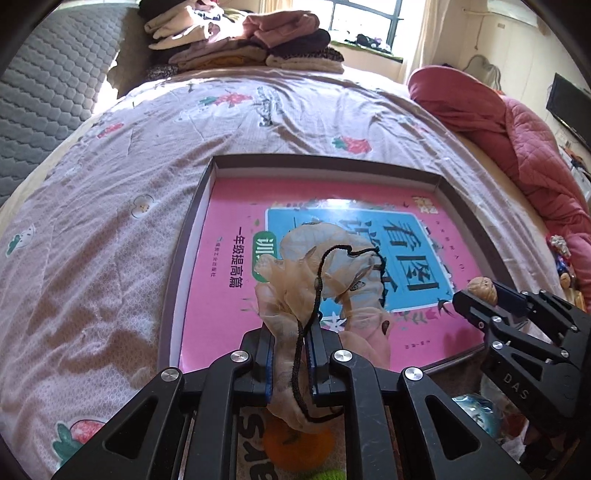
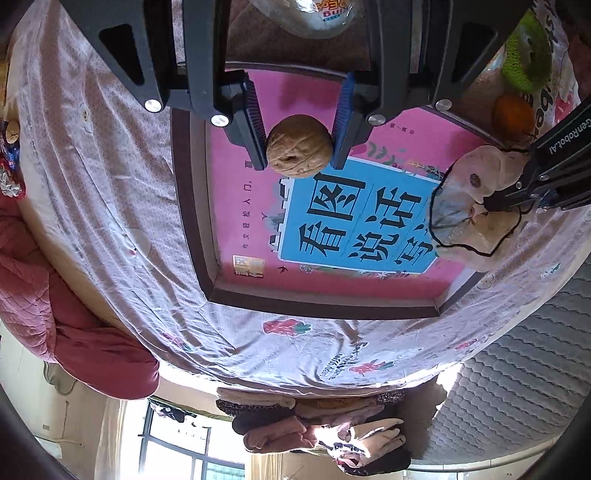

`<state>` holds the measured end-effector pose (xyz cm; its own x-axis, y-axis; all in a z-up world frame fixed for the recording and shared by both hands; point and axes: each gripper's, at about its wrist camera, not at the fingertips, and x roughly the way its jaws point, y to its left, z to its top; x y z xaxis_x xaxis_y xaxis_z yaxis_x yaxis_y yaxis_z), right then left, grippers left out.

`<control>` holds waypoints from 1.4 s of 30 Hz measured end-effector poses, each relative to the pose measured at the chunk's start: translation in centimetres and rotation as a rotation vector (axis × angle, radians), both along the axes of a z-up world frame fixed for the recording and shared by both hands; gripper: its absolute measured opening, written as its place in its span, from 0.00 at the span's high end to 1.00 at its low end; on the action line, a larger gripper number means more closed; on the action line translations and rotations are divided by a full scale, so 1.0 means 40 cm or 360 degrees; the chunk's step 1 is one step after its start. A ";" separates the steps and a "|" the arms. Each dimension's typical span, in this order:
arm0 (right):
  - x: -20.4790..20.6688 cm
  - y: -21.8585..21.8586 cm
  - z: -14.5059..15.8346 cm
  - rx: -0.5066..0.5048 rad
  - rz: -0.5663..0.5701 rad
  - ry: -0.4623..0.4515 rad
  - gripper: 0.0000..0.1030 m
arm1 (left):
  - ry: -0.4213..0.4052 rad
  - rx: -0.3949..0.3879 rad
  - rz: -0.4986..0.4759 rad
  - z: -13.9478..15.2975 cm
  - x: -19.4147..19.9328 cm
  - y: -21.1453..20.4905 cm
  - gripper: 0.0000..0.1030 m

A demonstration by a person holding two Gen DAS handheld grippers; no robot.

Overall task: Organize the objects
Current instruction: 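Carry the scrunchie in left tool and walnut in right tool over the tray, then open right tool to drop walnut on the book while left tool releases scrunchie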

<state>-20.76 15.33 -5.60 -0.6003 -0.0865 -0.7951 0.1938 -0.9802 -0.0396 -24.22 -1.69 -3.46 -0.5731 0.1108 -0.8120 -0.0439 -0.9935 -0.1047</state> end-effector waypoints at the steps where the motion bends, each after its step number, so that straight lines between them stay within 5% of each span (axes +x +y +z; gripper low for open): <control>1: -0.002 0.000 -0.001 -0.0002 -0.0003 -0.0010 0.66 | -0.0009 0.0000 0.0005 -0.003 -0.002 -0.001 0.85; 17: -0.014 -0.006 -0.011 0.0071 -0.0019 -0.0103 0.65 | -0.0055 0.0067 0.0048 -0.015 0.003 -0.033 0.61; 26: 0.005 -0.012 0.012 0.0070 -0.0008 -0.0060 0.46 | -0.0008 0.0133 0.0038 0.011 0.022 -0.049 0.41; 42: 0.044 0.012 0.072 0.0005 -0.0042 0.0024 0.45 | 0.0045 0.0203 0.0041 0.058 0.053 -0.061 0.37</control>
